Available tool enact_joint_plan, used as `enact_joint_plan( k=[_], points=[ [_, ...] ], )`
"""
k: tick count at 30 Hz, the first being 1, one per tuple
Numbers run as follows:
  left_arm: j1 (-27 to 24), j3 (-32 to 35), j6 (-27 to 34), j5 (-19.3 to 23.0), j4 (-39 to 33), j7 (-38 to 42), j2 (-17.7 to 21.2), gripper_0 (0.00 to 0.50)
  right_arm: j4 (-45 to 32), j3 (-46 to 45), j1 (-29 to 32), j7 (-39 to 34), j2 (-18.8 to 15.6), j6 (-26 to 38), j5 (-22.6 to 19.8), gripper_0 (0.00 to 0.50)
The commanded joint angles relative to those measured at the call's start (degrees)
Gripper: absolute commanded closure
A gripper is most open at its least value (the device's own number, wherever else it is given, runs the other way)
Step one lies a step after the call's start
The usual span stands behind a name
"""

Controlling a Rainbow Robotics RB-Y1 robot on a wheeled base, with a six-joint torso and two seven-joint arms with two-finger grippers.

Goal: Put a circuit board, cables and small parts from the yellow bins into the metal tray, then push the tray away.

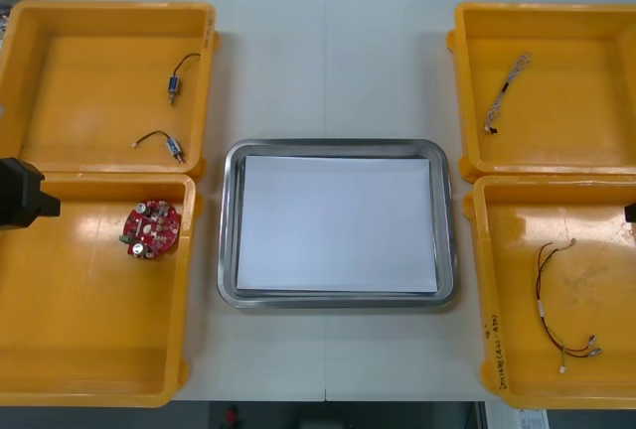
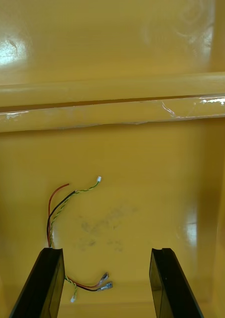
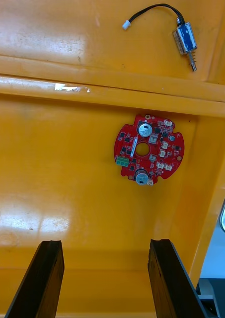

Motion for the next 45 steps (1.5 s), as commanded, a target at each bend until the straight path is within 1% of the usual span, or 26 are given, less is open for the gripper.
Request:
enact_joint_plan(
  k=[1, 45],
  points=[
    [1.0, 1.5, 0.4, 0.4, -1.6, -4.8, 2.3, 0.000, -0.6, 0.4, -0.4, -1.5, -2.1, 0.1, 0.2, 0.000],
    [1.0, 1.5, 0.4, 0.4, -1.6, -4.8, 2.3, 0.000, -0.6, 0.4, -0.4, -1.5, -2.1, 0.1, 0.2, 0.000]
  ],
)
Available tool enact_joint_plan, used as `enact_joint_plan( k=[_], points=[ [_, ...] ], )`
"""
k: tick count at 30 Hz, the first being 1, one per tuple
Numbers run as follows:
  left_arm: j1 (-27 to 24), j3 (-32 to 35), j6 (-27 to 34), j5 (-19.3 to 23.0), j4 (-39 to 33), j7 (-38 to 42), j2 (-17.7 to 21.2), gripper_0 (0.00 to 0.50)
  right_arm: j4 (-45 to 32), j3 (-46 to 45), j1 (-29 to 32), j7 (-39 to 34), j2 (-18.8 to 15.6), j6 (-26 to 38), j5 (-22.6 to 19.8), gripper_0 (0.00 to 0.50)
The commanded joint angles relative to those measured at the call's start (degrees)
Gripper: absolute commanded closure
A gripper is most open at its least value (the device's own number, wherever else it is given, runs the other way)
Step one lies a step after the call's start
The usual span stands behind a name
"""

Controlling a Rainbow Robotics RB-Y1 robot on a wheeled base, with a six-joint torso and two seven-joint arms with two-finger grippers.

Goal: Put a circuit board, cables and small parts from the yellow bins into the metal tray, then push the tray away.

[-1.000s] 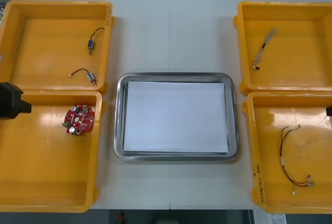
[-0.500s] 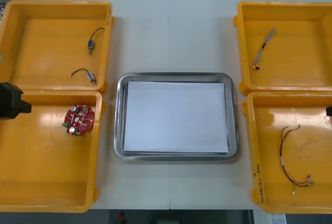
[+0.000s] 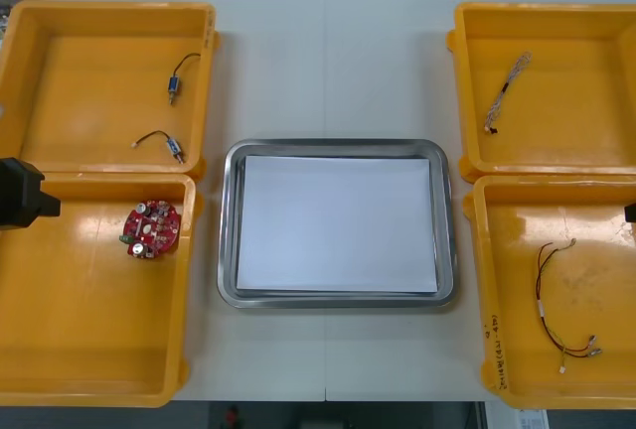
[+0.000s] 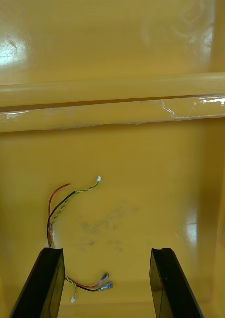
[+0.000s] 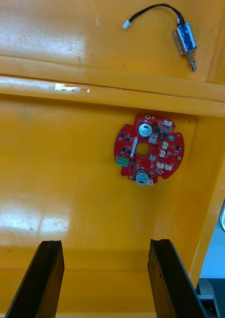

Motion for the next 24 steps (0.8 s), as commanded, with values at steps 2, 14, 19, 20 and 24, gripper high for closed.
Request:
enact_joint_plan(
  k=[2, 14, 19, 20, 24],
  points=[
    [1.0, 1.5, 0.4, 0.4, -1.6, -4.8, 2.3, 0.000, -0.6, 0.4, -0.4, -1.5, -2.1, 0.1, 0.2, 0.000],
    [1.0, 1.5, 0.4, 0.4, -1.6, -4.8, 2.3, 0.000, -0.6, 0.4, -0.4, -1.5, -2.1, 0.1, 0.2, 0.000],
    [1.0, 1.5, 0.4, 0.4, -1.6, -4.8, 2.3, 0.000, -0.6, 0.4, -0.4, -1.5, -2.1, 0.1, 0.2, 0.000],
    [1.0, 1.5, 0.4, 0.4, -1.6, -4.8, 2.3, 0.000, -0.6, 0.4, -0.4, -1.5, -2.1, 0.1, 0.2, 0.000],
    [1.0, 1.5, 0.4, 0.4, -1.6, -4.8, 2.3, 0.000, -0.6, 0.4, -0.4, -1.5, -2.1, 0.1, 0.2, 0.000]
  ],
)
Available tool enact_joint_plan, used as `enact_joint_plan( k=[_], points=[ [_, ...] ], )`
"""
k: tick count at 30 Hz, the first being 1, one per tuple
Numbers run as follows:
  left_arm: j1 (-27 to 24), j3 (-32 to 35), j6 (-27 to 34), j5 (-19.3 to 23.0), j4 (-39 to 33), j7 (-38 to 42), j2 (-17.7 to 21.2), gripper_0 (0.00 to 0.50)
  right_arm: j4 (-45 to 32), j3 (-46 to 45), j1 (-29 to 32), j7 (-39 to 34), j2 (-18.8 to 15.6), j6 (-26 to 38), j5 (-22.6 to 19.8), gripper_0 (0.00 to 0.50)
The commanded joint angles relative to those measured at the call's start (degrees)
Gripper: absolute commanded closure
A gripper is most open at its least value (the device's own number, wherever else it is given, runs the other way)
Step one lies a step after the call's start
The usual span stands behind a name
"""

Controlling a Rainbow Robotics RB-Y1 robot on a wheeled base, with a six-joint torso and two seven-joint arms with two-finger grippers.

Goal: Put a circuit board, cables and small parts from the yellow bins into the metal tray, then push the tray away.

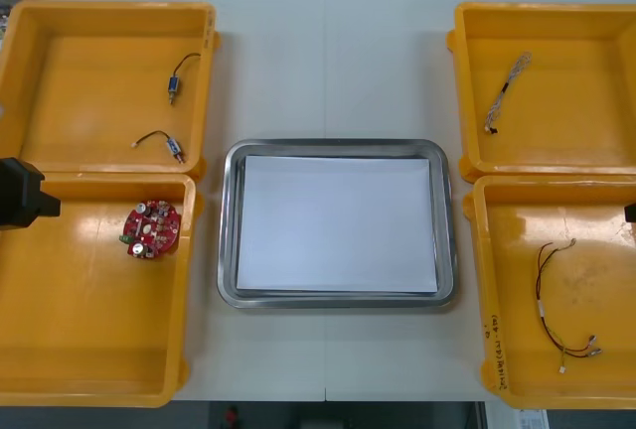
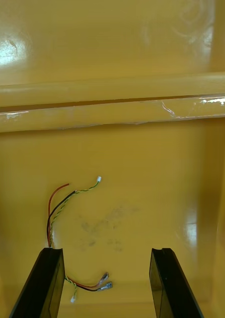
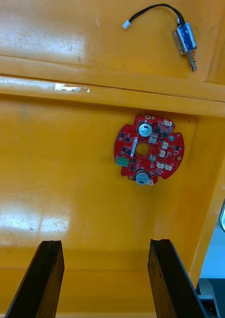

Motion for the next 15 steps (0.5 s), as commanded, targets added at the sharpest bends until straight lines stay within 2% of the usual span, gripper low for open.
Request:
enact_joint_plan(
  k=[1, 15],
  points=[
    [1.0, 1.5, 0.4, 0.4, -1.6, -4.8, 2.3, 0.000, -0.6, 0.4, -0.4, -1.5, -2.1, 0.1, 0.2, 0.000],
    [1.0, 1.5, 0.4, 0.4, -1.6, -4.8, 2.3, 0.000, -0.6, 0.4, -0.4, -1.5, -2.1, 0.1, 0.2, 0.000]
  ],
)
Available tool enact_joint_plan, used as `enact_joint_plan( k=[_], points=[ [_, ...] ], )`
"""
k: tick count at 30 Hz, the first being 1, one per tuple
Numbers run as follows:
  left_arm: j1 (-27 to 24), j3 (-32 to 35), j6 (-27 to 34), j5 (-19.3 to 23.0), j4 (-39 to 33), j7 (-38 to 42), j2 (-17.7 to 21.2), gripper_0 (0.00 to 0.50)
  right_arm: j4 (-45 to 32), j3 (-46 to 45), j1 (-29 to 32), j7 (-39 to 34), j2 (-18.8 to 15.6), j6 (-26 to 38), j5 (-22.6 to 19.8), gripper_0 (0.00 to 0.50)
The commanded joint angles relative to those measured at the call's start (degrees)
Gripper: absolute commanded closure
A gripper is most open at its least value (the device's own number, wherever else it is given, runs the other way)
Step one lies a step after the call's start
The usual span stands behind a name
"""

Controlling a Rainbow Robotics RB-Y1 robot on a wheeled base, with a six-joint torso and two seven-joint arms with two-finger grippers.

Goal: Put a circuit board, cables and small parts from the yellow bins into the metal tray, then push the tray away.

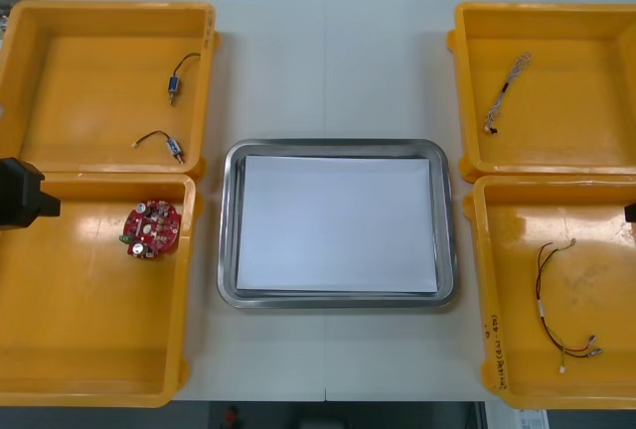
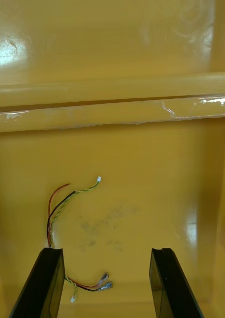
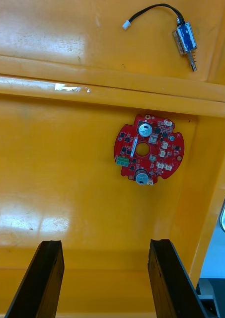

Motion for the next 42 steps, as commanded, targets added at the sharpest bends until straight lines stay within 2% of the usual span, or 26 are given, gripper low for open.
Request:
enact_joint_plan(
  k=[1, 23, 24, 26, 39, 42],
  points=[
    [1.0, 1.5, 0.4, 0.4, -1.6, -4.8, 2.3, 0.000, -0.6, 0.4, -0.4, -1.5, -2.1, 0.1, 0.2, 0.000],
    [1.0, 1.5, 0.4, 0.4, -1.6, -4.8, 2.3, 0.000, -0.6, 0.4, -0.4, -1.5, -2.1, 0.1, 0.2, 0.000],
    [3.5, 0.0, 0.4, 0.5, -0.6, -4.6, 0.0, 0.000, -0.6, 0.4, -0.4, -1.5, -2.1, 0.1, 0.2, 0.000],
    [3.8, 0.0, 0.4, 0.3, -0.3, -4.5, -0.8, 0.000, -0.6, 0.4, -0.4, -1.5, -2.1, 0.1, 0.2, 0.000],
    [3.7, 0.0, 0.4, 0.9, -0.3, -2.4, -0.8, 0.000, -3.6, 0.1, 1.2, -1.8, -1.7, 0.1, -0.4, 0.000],
    [3.5, -1.1, 0.4, 1.0, -0.1, 0.3, -0.8, 0.000, -4.4, 0.1, 2.5, -1.9, -0.4, 0.1, -0.6, 0.000]
  ],
)
